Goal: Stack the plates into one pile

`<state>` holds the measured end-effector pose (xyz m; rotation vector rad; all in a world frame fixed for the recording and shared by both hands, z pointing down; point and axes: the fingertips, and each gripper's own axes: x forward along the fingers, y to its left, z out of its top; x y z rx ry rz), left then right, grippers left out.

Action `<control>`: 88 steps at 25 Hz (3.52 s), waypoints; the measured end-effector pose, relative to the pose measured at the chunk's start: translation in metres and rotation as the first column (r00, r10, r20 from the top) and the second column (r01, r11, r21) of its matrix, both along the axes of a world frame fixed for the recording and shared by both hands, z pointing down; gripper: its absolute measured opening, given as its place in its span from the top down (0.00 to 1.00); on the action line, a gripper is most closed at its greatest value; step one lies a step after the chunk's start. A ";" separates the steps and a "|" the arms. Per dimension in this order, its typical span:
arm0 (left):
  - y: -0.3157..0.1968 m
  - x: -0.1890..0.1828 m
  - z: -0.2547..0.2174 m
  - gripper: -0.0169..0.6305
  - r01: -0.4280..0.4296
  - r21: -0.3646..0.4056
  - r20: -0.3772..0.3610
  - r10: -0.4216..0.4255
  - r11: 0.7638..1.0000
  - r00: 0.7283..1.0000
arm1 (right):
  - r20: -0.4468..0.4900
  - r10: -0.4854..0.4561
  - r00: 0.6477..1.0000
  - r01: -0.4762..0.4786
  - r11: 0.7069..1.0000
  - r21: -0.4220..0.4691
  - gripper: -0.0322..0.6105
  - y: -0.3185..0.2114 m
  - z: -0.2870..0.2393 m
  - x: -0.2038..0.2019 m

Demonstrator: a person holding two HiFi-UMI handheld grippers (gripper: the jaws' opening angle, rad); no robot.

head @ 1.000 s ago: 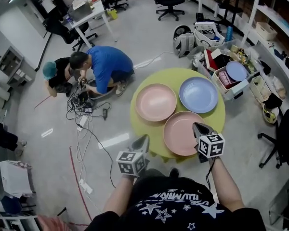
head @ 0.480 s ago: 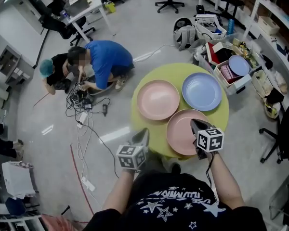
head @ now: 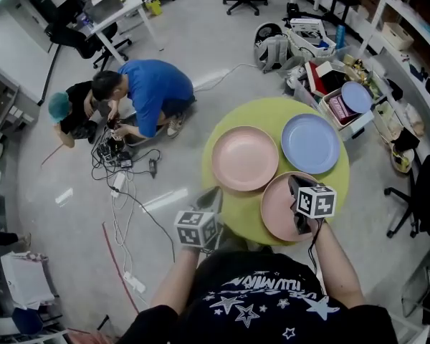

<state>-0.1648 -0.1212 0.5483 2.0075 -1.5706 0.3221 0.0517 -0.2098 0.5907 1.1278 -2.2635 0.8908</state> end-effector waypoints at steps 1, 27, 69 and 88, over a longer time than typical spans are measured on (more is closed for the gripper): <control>-0.004 -0.006 0.002 0.95 -0.006 -0.004 -0.001 0.006 1.000 1.000 | -0.004 0.011 1.000 -0.011 1.000 -0.007 0.93 -0.003 0.002 -0.003; -0.071 -0.084 0.046 0.95 -0.203 -0.099 -0.050 0.199 0.974 0.979 | -0.172 0.251 0.953 -0.281 0.941 -0.186 0.72 -0.052 0.056 -0.043; -0.064 -0.076 0.055 0.95 -0.216 -0.135 -0.035 0.213 0.967 0.976 | -0.022 0.304 0.952 -0.295 0.902 -0.316 0.91 -0.052 0.063 -0.051; -0.042 -0.053 0.029 0.95 -0.100 -0.095 0.006 0.101 0.991 0.995 | 0.158 0.255 0.954 -0.206 0.939 -0.274 0.91 -0.032 0.029 -0.032</control>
